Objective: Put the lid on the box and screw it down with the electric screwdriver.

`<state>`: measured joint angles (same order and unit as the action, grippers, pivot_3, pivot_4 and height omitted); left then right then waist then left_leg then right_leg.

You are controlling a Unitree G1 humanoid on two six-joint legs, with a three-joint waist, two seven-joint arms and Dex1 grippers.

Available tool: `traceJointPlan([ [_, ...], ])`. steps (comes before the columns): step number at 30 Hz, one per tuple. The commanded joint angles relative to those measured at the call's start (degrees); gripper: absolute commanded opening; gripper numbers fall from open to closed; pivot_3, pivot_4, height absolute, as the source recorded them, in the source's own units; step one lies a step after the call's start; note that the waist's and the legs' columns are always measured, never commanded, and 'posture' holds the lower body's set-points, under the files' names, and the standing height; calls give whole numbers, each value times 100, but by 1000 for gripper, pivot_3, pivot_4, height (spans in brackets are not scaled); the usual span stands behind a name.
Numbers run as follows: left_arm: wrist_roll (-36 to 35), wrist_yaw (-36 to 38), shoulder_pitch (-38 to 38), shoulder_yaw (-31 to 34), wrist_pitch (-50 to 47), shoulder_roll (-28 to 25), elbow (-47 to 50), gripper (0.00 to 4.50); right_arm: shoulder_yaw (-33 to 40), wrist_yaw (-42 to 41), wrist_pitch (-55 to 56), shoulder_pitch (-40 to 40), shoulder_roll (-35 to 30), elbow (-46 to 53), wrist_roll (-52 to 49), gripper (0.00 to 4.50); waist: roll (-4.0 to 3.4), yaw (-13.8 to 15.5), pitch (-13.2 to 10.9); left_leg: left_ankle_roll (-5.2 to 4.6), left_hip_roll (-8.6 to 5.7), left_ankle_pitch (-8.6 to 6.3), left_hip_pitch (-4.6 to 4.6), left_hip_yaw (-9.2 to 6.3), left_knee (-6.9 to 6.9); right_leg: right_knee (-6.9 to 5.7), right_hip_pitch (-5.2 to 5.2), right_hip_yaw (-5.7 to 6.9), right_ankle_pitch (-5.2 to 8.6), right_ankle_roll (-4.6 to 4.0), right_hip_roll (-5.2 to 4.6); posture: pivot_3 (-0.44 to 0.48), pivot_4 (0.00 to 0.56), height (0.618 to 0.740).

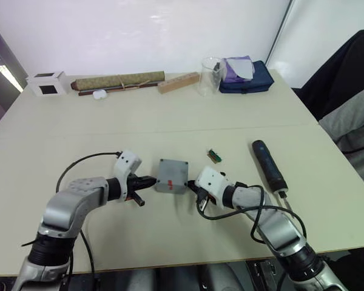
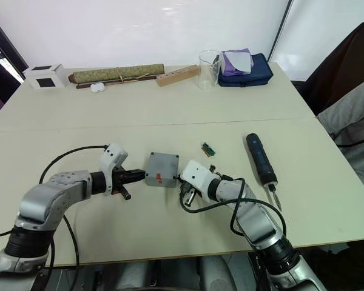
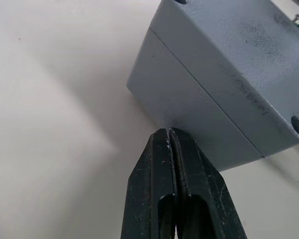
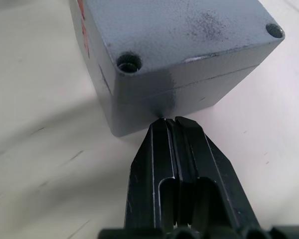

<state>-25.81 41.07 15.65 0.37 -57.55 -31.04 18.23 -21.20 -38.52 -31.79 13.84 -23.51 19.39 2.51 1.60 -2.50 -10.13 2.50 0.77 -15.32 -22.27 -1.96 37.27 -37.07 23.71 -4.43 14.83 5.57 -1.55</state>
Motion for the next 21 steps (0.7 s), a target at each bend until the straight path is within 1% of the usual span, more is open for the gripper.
traceJointPlan([
  [1, -327, 81, -144, -109, -116, 13, 473, 0, -30, -68, 97, 36, 107, 427, -206, 45, 0, -6, 0, 0, 0, 0, 0, 1, 0, 0, 0, 0, 0, 0, 0, 0, 150, 740],
  [4, -358, 89, -210, -130, -178, 7, 500, 0, -48, -83, 87, 41, 102, 434, -220, 45, 0, -2, 0, 0, 0, 0, 0, 2, -1, 0, 2, -1, 1, -1, 0, 0, 150, 740],
  [10, -325, 230, -440, -288, -156, -264, 494, 0, -14, -88, 64, 90, 73, 461, -210, 45, 0, -2, -1, 0, 0, 0, 0, 2, -2, 1, 2, -2, 9, -16, -1, 0, 150, 740],
  [13, -314, 207, -286, -121, -73, -259, 271, 0, -5, -105, 41, 86, 38, 491, -208, 45, -1, -2, -1, 0, 0, 0, 0, 3, -2, 2, 2, -1, 9, -17, -1, 0, 150, 740],
  [16, -411, 148, -161, 331, 195, -181, 145, 0, 138, -123, 13, 8, -94, 619, -236, 45, 0, -1, -1, 0, 0, 0, 0, 3, -2, 2, 2, -1, 9, -16, -1, 0, 150, 740],
  [18, -153, -103, -232, 691, 1034, -62, 147, 0, 330, -190, -22, -71, -270, 784, -318, 45, 0, 1, -2, 0, 0, 0, -2, 2, -2, 1, 4, 0, 9, -16, -1, 0, 150, 740],
  [19, -169, 26, -227, 754, 1093, -212, 105, 0, 506, -238, -58, -127, -386, 927, -408, 45, 1, 7, -2, 0, 1, 0, -3, 2, -2, 2, 5, 0, 9, -16, -2, 0, 150, 740],
  [21, -600, 591, -73, 886, 791, -580, -96, 0, 913, -327, -225, -242, -593, 1263, -659, 45, 2, 9, -3, 0, 1, 0, -5, 1, -3, 4, 6, 0, 9, -16, -2, 0, 150, 740],
])
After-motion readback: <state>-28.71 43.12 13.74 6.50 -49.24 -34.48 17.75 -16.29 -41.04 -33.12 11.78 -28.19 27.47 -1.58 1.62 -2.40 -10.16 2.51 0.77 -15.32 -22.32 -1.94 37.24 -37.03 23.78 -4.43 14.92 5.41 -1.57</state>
